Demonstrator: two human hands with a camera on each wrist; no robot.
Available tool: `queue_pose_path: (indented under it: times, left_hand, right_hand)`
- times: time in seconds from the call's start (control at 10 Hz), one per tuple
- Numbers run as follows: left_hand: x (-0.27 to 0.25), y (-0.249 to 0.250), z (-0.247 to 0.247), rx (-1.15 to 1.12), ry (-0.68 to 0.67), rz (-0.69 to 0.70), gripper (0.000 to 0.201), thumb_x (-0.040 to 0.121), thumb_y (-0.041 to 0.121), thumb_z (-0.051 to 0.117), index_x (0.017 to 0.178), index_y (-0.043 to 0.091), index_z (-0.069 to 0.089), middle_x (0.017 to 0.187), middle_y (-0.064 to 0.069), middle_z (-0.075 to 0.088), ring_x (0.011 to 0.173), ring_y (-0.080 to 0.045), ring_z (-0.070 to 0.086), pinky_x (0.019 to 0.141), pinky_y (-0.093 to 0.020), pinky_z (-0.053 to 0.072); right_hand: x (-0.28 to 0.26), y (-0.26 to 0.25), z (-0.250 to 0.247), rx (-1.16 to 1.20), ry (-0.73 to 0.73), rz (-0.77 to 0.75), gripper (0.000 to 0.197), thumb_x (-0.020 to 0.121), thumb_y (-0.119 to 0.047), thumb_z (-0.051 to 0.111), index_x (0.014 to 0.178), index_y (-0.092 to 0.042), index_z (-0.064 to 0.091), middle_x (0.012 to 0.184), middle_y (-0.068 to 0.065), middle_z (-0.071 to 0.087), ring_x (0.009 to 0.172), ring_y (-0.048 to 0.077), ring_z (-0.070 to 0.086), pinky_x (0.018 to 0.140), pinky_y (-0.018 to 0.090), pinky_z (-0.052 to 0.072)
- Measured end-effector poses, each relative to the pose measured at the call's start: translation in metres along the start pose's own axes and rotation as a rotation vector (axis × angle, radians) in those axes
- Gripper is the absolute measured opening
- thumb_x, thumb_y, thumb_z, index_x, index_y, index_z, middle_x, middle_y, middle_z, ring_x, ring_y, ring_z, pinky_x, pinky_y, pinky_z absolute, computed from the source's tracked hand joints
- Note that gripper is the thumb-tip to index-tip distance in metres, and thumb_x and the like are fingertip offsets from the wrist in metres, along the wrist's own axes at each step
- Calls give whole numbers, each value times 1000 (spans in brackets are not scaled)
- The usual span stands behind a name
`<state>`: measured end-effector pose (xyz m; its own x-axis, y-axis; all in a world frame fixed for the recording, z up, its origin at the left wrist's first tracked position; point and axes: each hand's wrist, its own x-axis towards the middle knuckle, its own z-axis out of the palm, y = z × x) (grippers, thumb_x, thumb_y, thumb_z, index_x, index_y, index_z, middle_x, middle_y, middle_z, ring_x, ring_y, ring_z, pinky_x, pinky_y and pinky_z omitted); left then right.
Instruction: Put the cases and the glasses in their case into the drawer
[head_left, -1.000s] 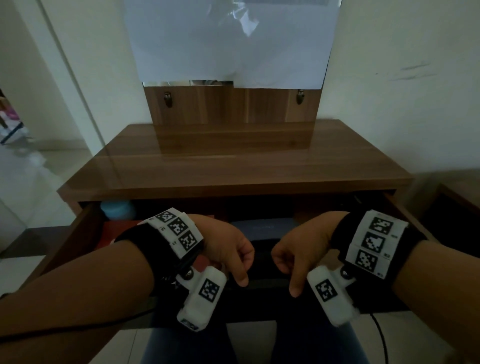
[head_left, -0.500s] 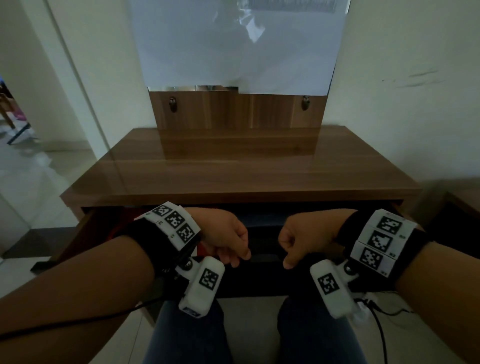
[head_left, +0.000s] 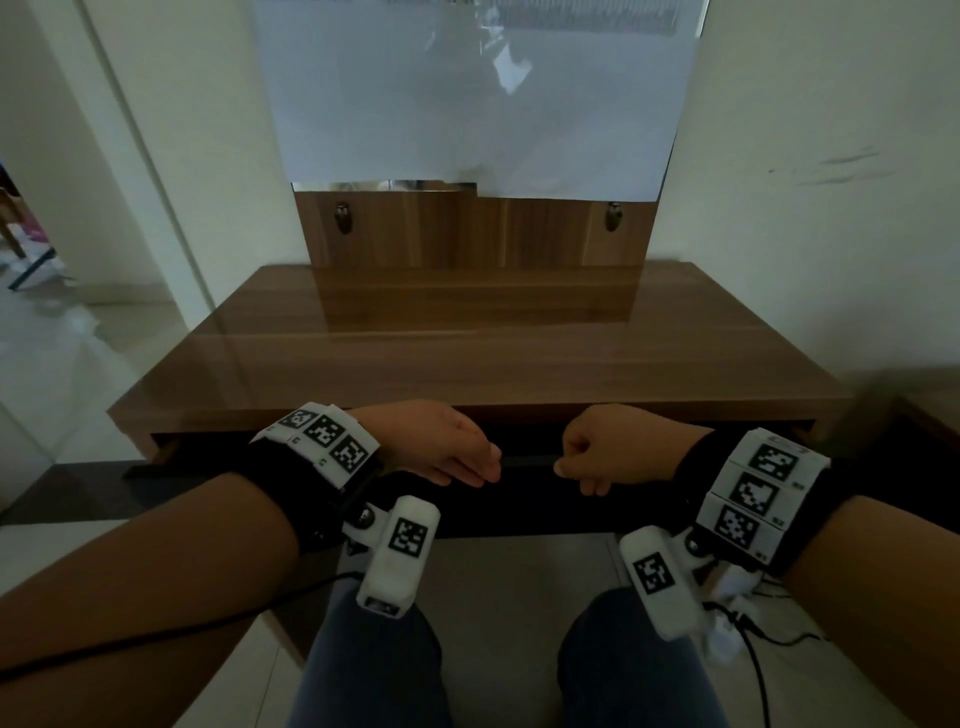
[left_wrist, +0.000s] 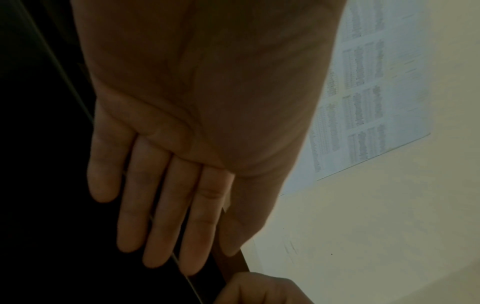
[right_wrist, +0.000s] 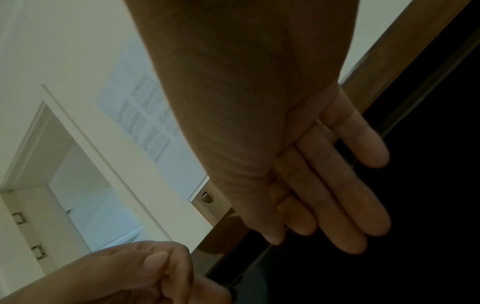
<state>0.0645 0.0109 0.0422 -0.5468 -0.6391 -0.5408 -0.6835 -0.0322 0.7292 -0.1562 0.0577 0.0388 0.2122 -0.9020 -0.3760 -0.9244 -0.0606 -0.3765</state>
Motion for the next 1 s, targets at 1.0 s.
queue_pose_path:
  times: [1.0]
  left_hand:
    - [10,20,-24,37,14,137,22,93,34,58,114,33,65,124,8,67,114,-4,61,102,-29,41]
  right_hand:
    - [19,-10,-31,16,-94,-32,30,90,-43,58,109,-23,71,105,-1,70,95,15,64,87,28,49]
